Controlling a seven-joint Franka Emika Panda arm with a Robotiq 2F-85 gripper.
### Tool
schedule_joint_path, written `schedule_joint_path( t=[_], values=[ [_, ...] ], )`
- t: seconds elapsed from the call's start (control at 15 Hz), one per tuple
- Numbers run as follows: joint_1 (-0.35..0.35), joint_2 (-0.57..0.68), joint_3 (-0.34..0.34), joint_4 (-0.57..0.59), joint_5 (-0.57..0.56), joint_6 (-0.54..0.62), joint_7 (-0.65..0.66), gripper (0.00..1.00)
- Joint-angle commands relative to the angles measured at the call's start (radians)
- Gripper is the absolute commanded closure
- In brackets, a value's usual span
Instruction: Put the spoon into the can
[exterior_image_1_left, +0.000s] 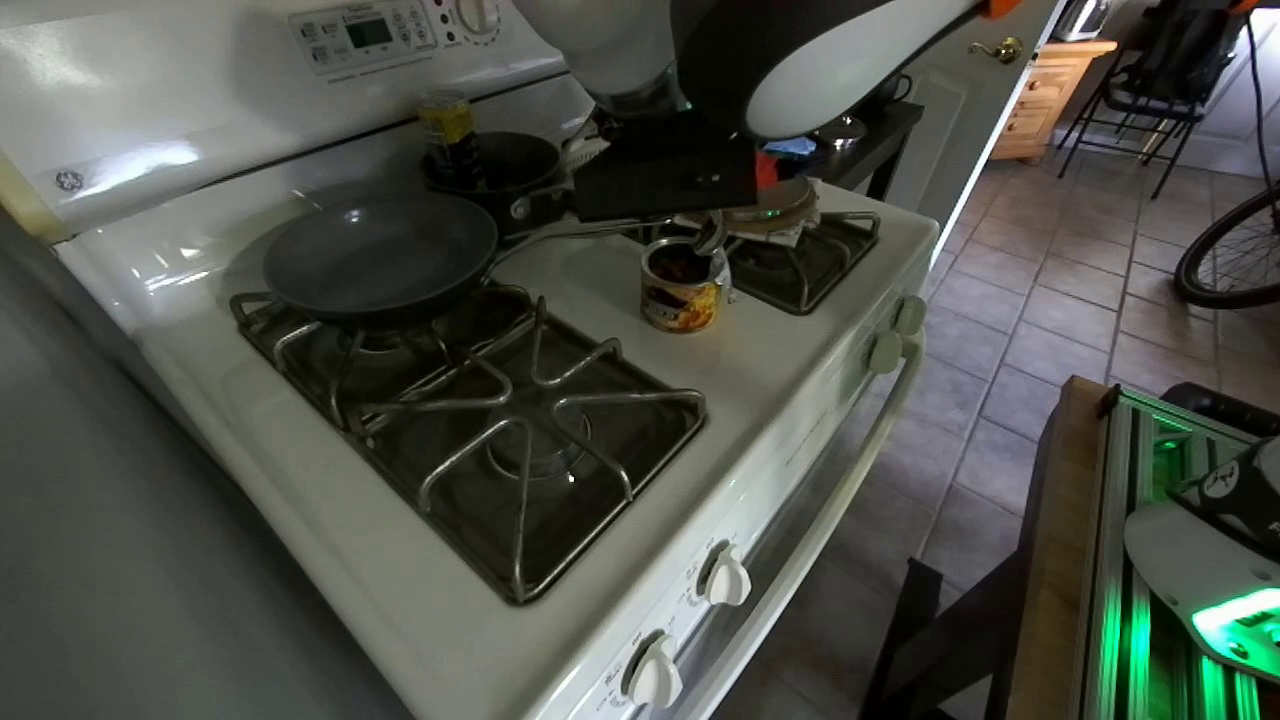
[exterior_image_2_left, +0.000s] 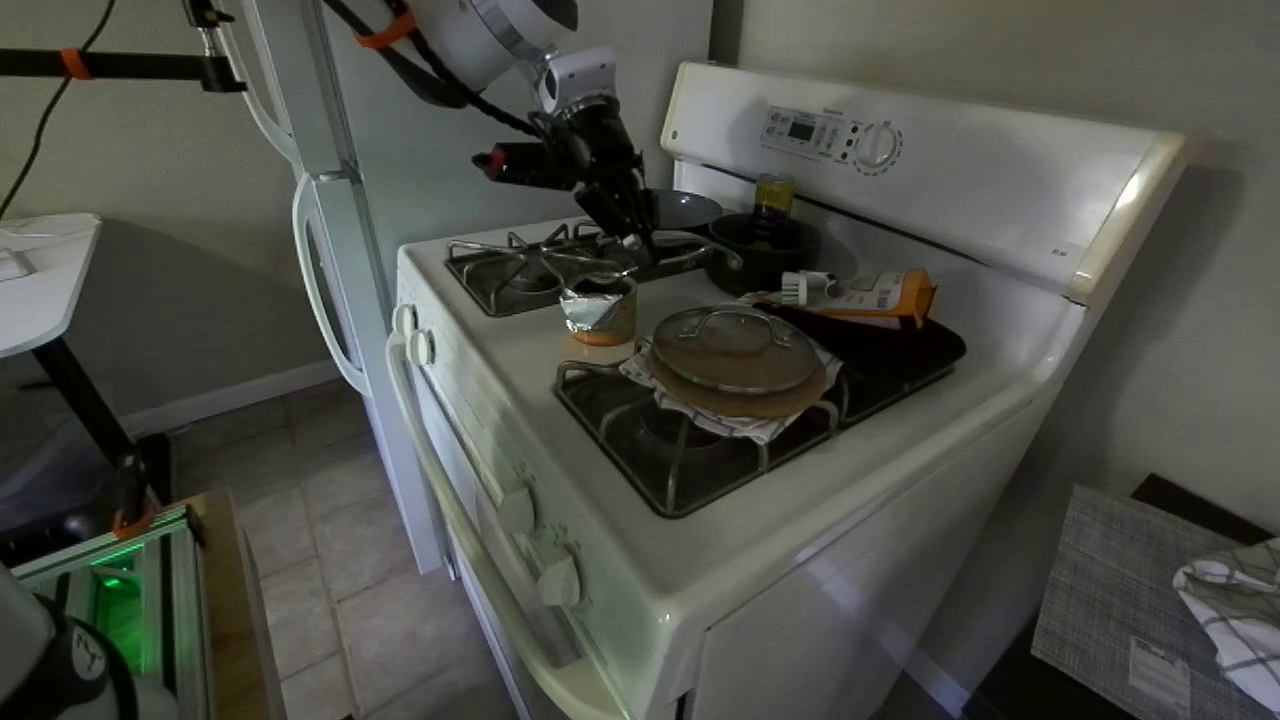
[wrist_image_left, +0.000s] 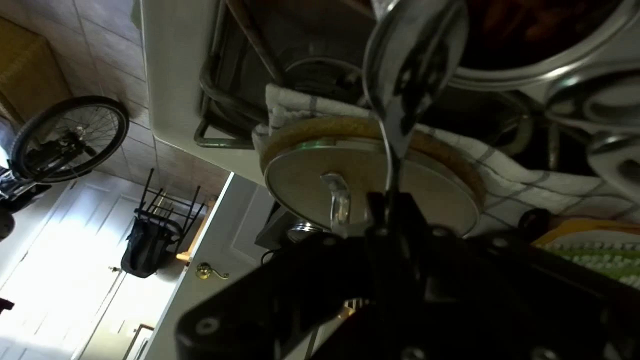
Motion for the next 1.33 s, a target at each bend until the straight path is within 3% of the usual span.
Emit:
schedule_joint_path(
  t=[0.0,0.87,1.27],
  values=[
    [0.005,-0.009,0.013,-0.020,-0.007,0.023,0.052,0.98],
    [0.012,0.019,0.018,-0.003,-0.024,0.022,0.098,0.98],
    [0.022,0.039,0.019,0.000,-0.087,0.020,0.144,0.98]
  ],
)
